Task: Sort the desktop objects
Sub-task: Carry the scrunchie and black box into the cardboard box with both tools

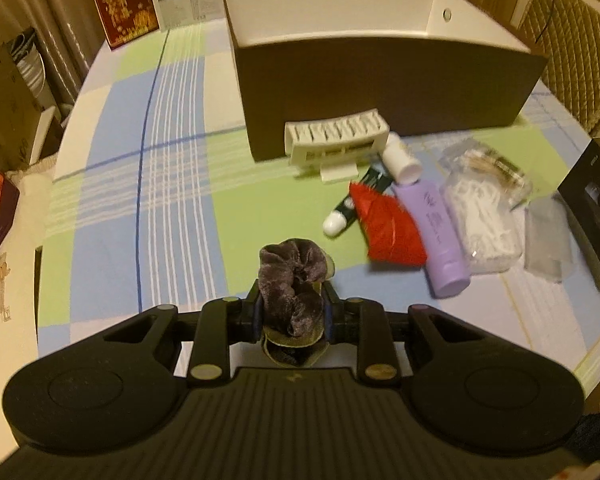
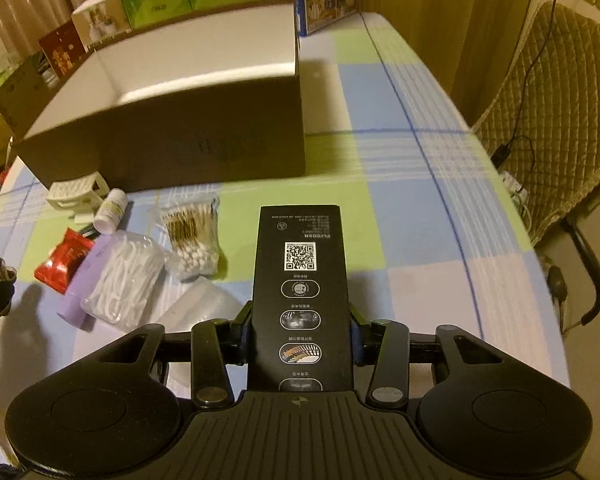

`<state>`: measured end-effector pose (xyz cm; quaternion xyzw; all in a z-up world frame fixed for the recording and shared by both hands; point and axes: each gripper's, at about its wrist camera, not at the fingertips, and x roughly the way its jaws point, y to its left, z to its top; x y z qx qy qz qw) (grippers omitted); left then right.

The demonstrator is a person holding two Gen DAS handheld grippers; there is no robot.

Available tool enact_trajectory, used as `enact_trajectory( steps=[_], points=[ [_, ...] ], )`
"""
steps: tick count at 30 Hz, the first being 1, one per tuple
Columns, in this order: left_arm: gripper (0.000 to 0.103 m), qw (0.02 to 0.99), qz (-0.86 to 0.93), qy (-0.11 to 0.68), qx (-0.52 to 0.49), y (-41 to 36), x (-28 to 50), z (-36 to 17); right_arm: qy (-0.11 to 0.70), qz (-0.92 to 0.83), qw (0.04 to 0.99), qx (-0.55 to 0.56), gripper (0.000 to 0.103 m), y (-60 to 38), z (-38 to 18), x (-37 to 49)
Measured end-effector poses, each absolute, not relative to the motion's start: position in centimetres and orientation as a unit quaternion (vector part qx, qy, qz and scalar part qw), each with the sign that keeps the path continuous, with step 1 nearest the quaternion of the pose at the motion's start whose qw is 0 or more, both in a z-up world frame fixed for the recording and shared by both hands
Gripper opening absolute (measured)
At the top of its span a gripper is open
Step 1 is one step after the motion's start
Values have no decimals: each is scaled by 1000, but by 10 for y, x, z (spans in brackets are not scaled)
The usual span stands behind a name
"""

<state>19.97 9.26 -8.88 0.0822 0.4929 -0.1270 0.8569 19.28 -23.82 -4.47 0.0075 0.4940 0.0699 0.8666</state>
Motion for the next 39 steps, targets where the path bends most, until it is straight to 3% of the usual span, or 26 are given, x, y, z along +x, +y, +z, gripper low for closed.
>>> enact_trajectory(
  steps=[20, 30, 39],
  points=[
    [23, 895, -175, 400, 89, 52, 260, -19, 357, 140, 924, 10, 41, -198, 72, 264],
    [23, 906, -183, 371, 94, 34, 327, 6, 340, 153, 928, 1, 41, -172, 85, 328],
    [23, 902, -169, 387, 93, 22, 401, 1, 369, 138, 919, 4, 41, -162, 64, 402]
  ],
)
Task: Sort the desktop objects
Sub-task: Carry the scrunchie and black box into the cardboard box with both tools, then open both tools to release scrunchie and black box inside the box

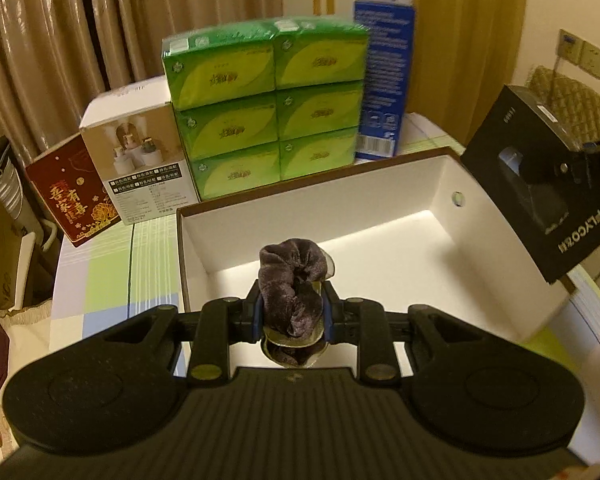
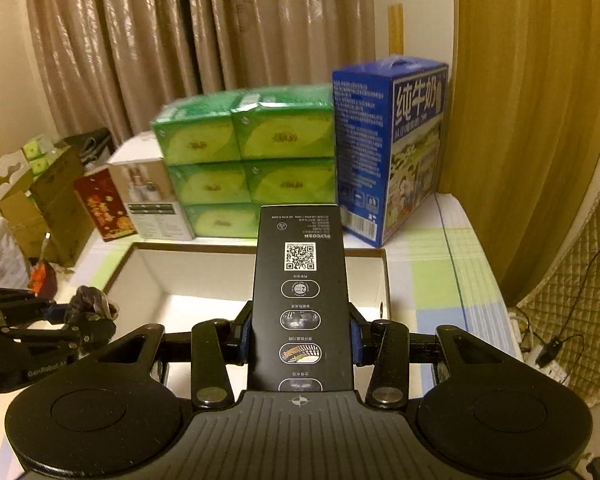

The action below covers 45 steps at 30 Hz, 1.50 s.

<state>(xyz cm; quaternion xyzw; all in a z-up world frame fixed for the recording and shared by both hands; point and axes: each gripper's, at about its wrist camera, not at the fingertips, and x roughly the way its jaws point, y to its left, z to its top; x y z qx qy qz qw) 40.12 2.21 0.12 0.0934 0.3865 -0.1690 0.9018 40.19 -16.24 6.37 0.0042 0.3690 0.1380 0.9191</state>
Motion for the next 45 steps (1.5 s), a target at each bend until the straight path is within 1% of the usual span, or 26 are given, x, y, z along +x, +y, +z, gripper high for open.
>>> enact_trajectory(
  steps=[10, 21, 25, 27, 31, 36, 39, 42, 45],
  points=[
    [23, 879, -155, 440, 103, 7, 477, -39, 424, 111, 899, 6, 41, -165, 16, 469],
    [24, 863, -141, 467, 132, -4, 521, -75, 448, 97, 889, 7, 41, -172, -11, 498],
    [29, 861, -134, 468, 145, -7, 526, -83, 450, 95, 888, 4, 41, -171, -15, 504],
    [30, 861, -132, 468, 150, -8, 527, -86, 451, 94, 888, 3, 41, -169, -17, 506],
    [39, 861, -137, 467, 148, -7, 529, -87, 452, 92, 887, 1, 41, -166, -20, 510],
    [43, 865, -141, 457, 151, -7, 525, -83, 451, 90, 888, 0, 41, -165, -23, 512],
    [50, 868, -140, 454, 143, -6, 523, -78, 445, 88, 891, -8, 41, -164, -26, 513],
    [51, 872, -141, 450, 132, -3, 518, -73, 419, 103, 902, -14, 41, -165, -24, 507],
    [53, 875, -142, 445, 124, 1, 511, -66, 407, 112, 906, -25, 42, -165, -20, 500]
  ],
)
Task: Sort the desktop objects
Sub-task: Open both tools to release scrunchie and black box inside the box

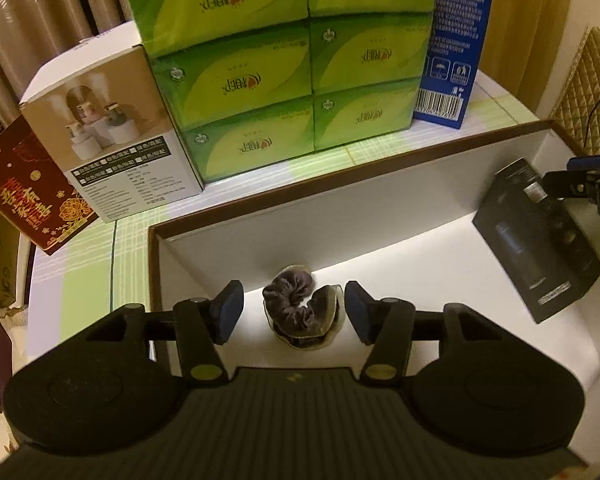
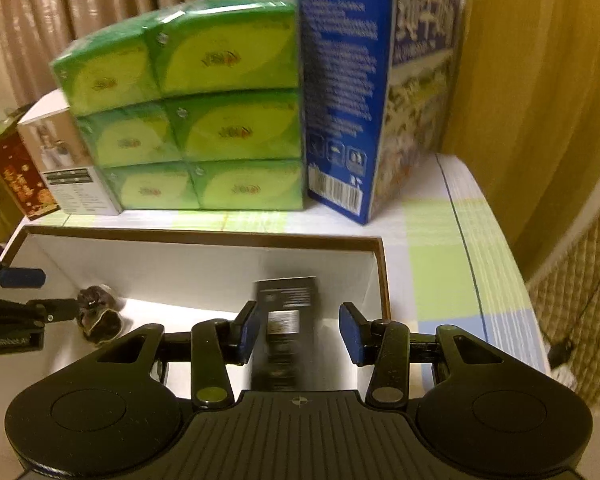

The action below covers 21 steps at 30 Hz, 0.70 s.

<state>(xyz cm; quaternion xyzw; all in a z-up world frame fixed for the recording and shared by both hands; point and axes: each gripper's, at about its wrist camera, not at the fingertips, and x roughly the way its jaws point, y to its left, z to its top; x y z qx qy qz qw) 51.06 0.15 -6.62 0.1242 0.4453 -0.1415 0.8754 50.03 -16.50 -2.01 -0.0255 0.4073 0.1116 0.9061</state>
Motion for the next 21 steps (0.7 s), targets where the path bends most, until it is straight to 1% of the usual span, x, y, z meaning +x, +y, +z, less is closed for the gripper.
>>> enact_trajectory(
  steps=[1, 3, 4, 5, 6, 9, 11, 12, 17, 18, 19, 21],
  points=[
    [54, 877, -142, 442, 121, 3, 507, -63, 407, 115, 906, -24, 43, -166, -18, 496],
    [56, 880, -141, 439, 115, 7, 501, -56, 404, 122, 906, -15, 54, -167, -13, 489],
    [59, 881, -140, 437, 111, 9, 497, -53, 401, 123, 908, -11, 64, -169, -10, 484],
    [61, 883, -139, 435, 108, 10, 494, -49, 396, 123, 910, -10, 69, -170, -7, 479],
    [64, 885, -138, 432, 105, 12, 490, -45, 392, 125, 911, -11, 72, -171, -4, 474],
    [66, 892, -133, 422, 99, 18, 478, -31, 389, 135, 911, -6, 79, -174, 5, 458],
    [69, 897, -128, 414, 92, 23, 468, -21, 386, 144, 911, 1, 88, -176, 12, 444],
    [71, 899, -125, 410, 88, 25, 463, -17, 382, 148, 912, 5, 89, -177, 15, 438],
    [72, 908, -109, 396, 78, 32, 433, 5, 372, 160, 914, 18, 91, -182, 33, 402],
    [75, 910, -106, 394, 79, 33, 426, 9, 369, 161, 915, 20, 91, -183, 36, 395],
    [82, 911, -105, 391, 81, 34, 419, 13, 367, 162, 916, 21, 92, -184, 39, 388],
    [84, 914, -104, 384, 83, 35, 406, 21, 362, 163, 918, 23, 94, -185, 44, 376]
  ],
)
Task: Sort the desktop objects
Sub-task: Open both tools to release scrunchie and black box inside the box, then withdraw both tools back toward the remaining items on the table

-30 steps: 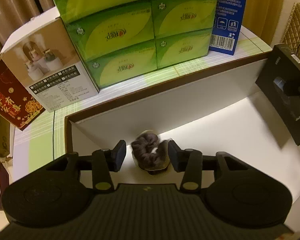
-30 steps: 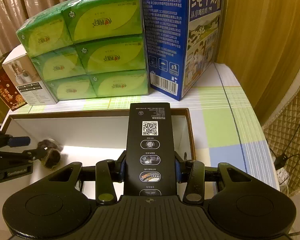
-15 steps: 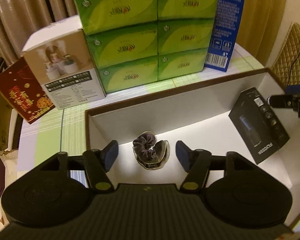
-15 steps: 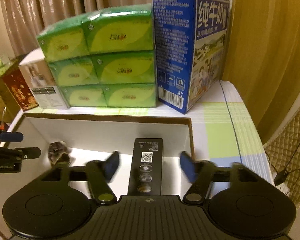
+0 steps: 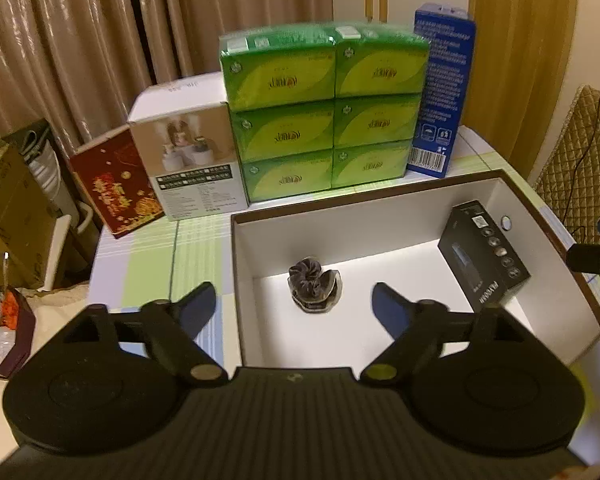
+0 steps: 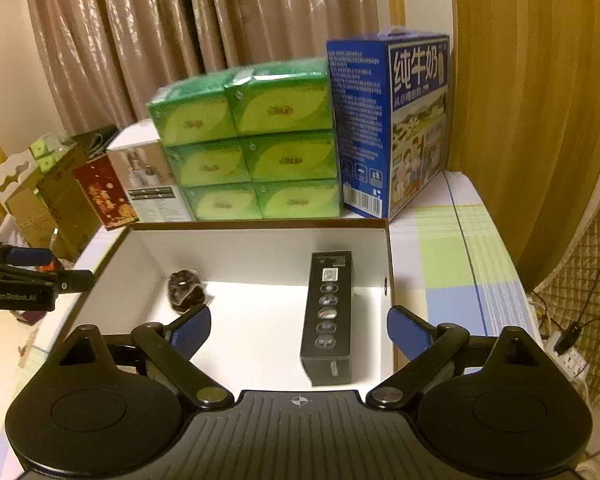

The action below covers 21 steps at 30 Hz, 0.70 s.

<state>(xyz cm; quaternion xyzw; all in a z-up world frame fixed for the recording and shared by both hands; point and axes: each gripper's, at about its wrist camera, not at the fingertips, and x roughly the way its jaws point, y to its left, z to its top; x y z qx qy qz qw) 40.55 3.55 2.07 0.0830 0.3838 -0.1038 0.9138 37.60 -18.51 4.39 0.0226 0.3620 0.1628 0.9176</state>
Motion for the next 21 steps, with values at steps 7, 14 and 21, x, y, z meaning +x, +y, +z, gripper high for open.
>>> enact_trajectory(
  steps=[7, 14, 21],
  points=[
    [84, 922, -104, 366, 76, 47, 360, 42, 355, 161, 921, 27, 99, -189, 56, 338],
    [86, 926, -113, 353, 71, 51, 317, 57, 347, 164, 922, 39, 101, -192, 65, 301],
    [86, 927, -116, 351, 65, 52, 277, 61, 350, 171, 920, 39, 101, -196, 67, 262]
  ],
)
